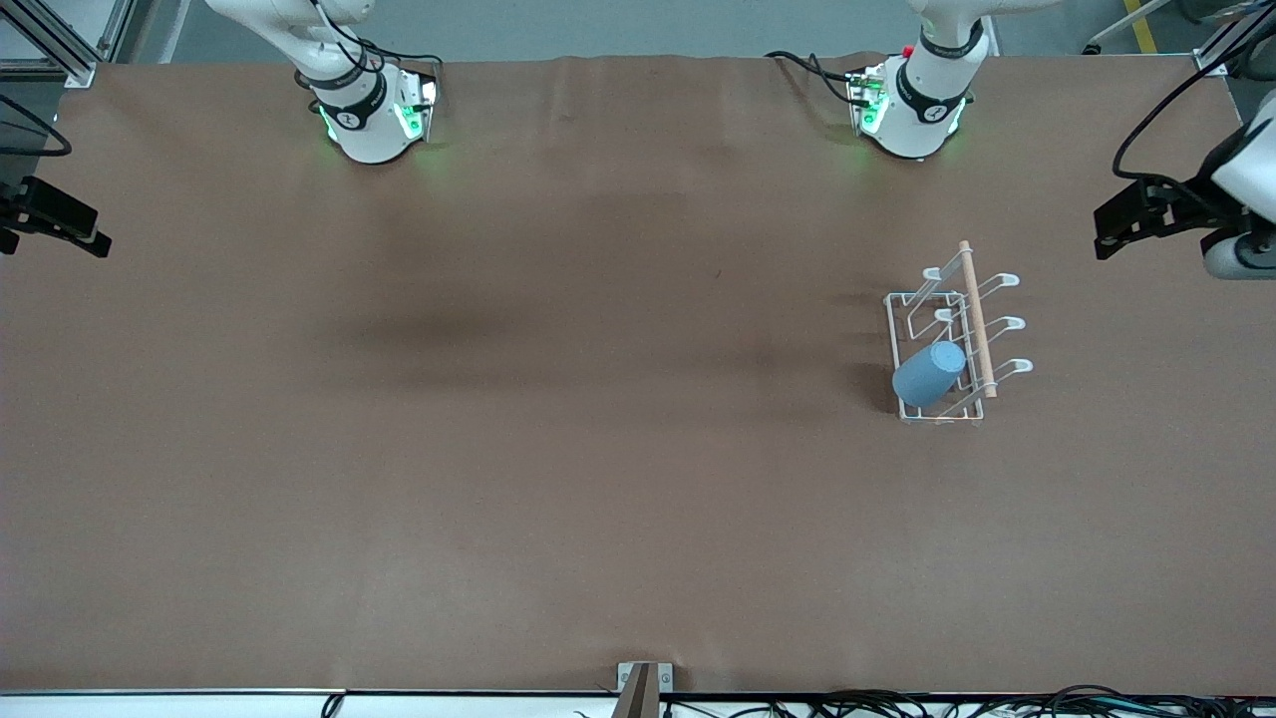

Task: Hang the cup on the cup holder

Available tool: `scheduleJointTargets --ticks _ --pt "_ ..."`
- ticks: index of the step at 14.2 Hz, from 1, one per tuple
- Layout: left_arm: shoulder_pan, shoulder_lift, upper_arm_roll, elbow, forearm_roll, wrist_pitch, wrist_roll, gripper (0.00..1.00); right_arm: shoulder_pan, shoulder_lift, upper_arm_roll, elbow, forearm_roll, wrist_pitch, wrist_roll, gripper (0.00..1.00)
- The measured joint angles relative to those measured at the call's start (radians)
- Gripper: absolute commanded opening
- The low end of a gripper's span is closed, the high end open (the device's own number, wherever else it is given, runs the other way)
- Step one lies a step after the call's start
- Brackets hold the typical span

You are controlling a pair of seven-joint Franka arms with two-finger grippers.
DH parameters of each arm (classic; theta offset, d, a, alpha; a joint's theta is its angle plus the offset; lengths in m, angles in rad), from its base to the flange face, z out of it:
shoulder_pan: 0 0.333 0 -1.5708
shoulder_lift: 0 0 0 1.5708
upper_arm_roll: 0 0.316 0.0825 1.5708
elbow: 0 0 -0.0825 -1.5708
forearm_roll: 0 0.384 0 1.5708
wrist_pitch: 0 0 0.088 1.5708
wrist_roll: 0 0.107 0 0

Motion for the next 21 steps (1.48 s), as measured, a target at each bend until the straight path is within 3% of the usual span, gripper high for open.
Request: scheduleJointTargets --ticks 3,7,10,21 --pt "-0.008 -0.073 0.028 -0.123 -0.062 0.061 -0.001 1.00 0.000 0.000 0.000 0.000 0.000 0.000 0.000 1.00" --pt "-0.032 -0.190 0.047 -0.305 -0.067 0.118 -0.001 1.00 0.000 0.000 0.000 0.000 0.000 0.000 0.000 1.00" --pt "-0.046 -0.248 0.049 -0.388 -0.067 0.154 -0.001 1.00 0.000 0.000 0.000 0.000 0.000 0.000 0.000 1.00" --pt "-0.062 -0.237 0.059 -0.378 -0.067 0.177 0.001 1.00 0.000 0.000 0.000 0.000 0.000 0.000 0.000 1.00"
